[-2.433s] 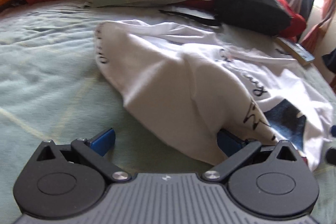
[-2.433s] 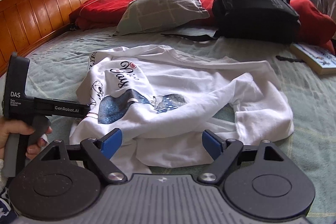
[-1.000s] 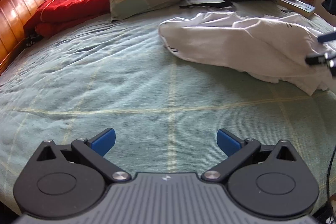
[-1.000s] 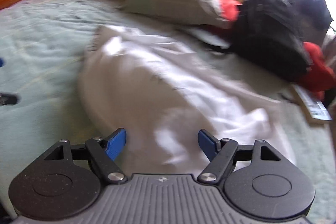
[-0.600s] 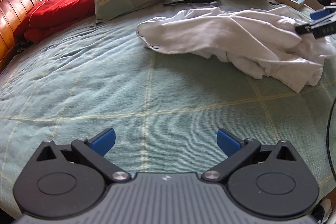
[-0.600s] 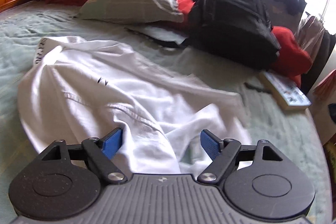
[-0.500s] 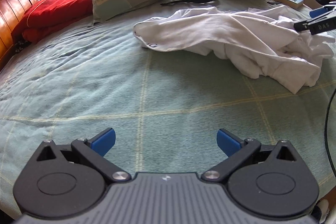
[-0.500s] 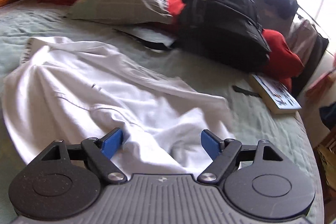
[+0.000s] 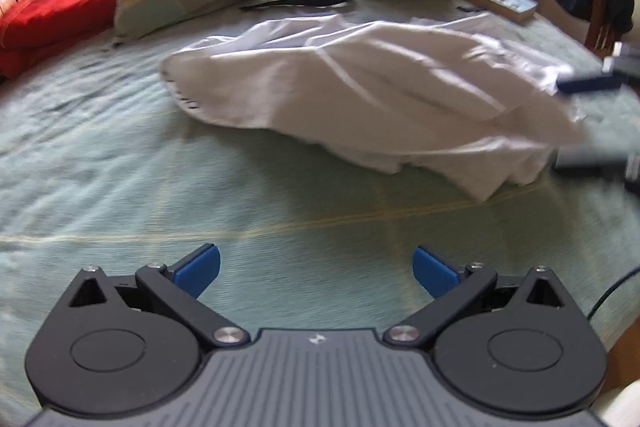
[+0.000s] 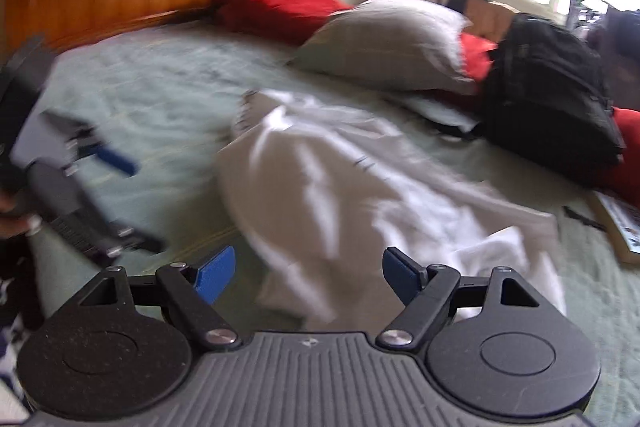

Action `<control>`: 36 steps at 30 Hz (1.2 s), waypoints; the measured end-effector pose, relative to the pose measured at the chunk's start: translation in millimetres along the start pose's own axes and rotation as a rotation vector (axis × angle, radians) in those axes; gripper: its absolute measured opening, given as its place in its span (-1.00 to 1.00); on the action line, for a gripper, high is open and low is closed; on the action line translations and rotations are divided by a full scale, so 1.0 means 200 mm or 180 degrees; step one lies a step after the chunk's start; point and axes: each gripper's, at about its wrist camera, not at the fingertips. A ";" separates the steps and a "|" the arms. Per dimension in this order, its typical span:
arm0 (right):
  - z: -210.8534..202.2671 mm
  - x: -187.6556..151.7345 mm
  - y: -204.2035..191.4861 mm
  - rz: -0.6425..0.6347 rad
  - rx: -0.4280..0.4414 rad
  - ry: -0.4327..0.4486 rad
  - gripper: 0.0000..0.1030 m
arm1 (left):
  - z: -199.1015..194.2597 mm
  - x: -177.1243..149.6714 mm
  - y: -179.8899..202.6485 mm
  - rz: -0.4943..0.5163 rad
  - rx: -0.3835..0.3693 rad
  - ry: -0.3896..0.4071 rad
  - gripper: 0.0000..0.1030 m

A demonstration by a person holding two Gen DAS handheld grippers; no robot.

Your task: Fold clothes

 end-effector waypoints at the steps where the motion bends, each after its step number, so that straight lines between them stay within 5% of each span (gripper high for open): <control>1: -0.01 -0.02 0.00 0.0007 0.0021 -0.0021 0.64 | 0.01 0.01 0.01 -0.0075 -0.0076 0.0003 0.98; 13: -0.10 -0.21 0.07 0.0333 0.0050 -0.0142 0.64 | 0.20 0.11 0.06 -0.1466 -0.1071 0.0059 0.97; 17: -0.11 -0.27 0.11 0.0439 0.0063 -0.0156 0.64 | 0.32 -0.01 0.04 -0.1979 -0.1259 -0.0001 0.97; 21: -0.12 -0.31 0.16 0.0551 0.0037 -0.0135 0.64 | 0.29 -0.06 -0.01 -0.2287 -0.1350 0.0217 0.96; 24: -0.14 -0.30 0.18 0.0668 0.0108 0.0015 0.59 | 0.27 -0.04 -0.02 -0.2298 -0.1230 0.0174 0.93; 26: -0.14 -0.29 0.18 0.0678 0.0152 0.0111 0.36 | 0.25 -0.01 -0.01 -0.2212 -0.1114 0.0156 0.93; 28: -0.13 -0.25 0.15 0.0540 0.0191 0.0196 -0.07 | 0.23 0.02 -0.01 -0.2094 -0.0981 0.0106 0.93; 36: 0.00 -0.16 -0.09 -0.0693 0.0052 0.0276 -0.12 | 0.10 0.09 -0.07 -0.1766 -0.0566 -0.0040 0.94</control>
Point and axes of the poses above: each gripper's, at about its wrist camera, not at the fingertips, and z roughly the way its jaws point, y to its right, x to its top, and after that the axes turned 13 degrees about y, right-handed
